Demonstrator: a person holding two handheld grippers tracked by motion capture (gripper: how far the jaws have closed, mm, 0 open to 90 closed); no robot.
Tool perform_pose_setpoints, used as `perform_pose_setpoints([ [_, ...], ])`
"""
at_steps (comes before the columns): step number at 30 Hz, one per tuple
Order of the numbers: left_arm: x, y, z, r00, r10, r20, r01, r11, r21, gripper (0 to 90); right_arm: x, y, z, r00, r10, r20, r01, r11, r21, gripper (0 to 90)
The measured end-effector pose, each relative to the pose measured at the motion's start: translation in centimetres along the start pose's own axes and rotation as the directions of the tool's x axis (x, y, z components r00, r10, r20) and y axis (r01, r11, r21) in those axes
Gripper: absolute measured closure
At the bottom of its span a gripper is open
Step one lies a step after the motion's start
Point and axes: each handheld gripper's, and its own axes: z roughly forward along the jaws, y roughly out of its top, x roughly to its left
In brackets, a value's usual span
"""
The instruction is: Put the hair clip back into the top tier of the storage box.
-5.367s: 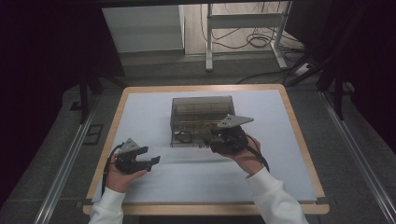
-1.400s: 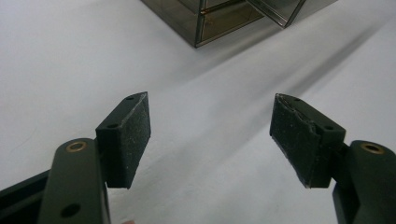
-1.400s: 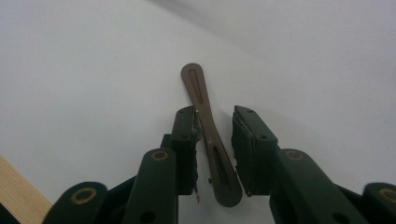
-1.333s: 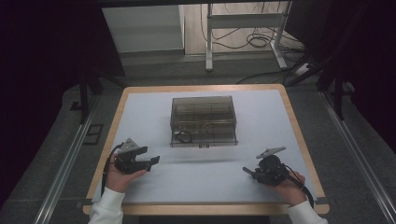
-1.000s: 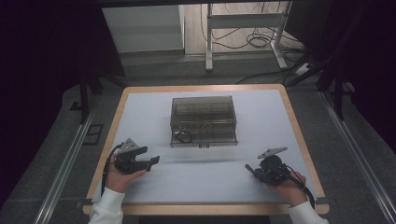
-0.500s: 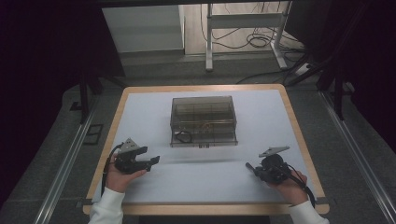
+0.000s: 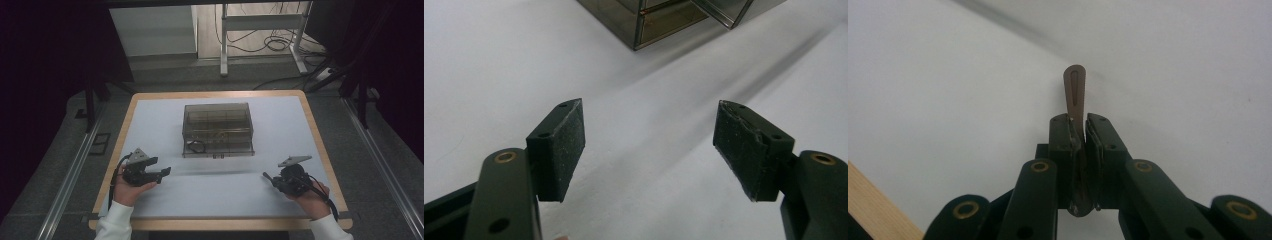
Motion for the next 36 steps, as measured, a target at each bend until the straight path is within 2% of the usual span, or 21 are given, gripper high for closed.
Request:
perform_pose_setpoints([
  [23, 0.0, 0.0, 0.0, 1.0000, -0.002, 0.001, 0.002, 1.0000, -0.001, 29.1, 0.1, 0.9, -1.6, 0.9997, -0.014, -0.020, 0.012, 0.998, -0.064, 81.9],
  [36, 0.0, 0.0, 0.0, 1.0000, -0.003, 0.000, 0.003, 1.0000, -0.001, 29.1, 0.5, 2.0, -2.8, 0.9981, -0.036, -0.051, 0.031, 0.994, -0.105, 81.9],
])
